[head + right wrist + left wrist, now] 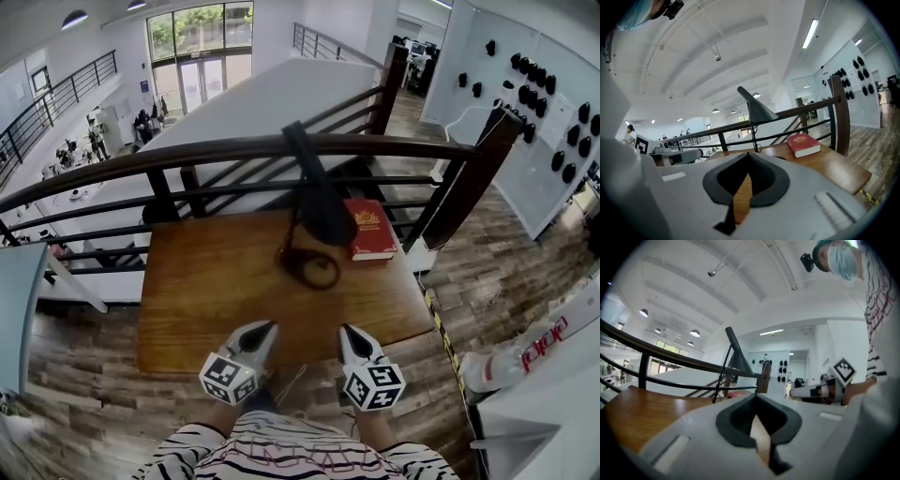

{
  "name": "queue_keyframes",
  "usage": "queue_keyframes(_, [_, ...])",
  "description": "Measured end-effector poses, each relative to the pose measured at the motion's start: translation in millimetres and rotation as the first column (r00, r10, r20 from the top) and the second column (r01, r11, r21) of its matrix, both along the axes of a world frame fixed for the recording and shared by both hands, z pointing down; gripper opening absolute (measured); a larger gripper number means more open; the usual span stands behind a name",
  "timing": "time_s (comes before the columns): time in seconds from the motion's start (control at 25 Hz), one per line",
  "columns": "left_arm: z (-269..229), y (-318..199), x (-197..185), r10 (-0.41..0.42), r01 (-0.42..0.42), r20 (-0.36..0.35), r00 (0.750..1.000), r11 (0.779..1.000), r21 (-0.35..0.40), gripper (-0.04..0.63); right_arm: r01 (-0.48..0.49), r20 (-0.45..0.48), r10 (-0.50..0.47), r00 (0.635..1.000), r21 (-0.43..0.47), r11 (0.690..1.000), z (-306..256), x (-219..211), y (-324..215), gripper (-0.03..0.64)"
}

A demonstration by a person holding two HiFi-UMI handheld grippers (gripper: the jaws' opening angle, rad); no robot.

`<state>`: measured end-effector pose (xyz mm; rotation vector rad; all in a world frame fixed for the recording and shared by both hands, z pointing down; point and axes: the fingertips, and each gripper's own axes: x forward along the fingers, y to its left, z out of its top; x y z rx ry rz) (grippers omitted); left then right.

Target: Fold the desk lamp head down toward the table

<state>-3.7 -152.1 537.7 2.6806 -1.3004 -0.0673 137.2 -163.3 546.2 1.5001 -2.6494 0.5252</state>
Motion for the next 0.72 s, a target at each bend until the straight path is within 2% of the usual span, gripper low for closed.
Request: queue_keyframes(0.72, [-7,-3,12,0.011,-0.011,-0.017,1.000,1.000,0.023,0.000,-0.010,-0.009,0.010,1.000,0.062,0.998,-16,12,-7,0.000])
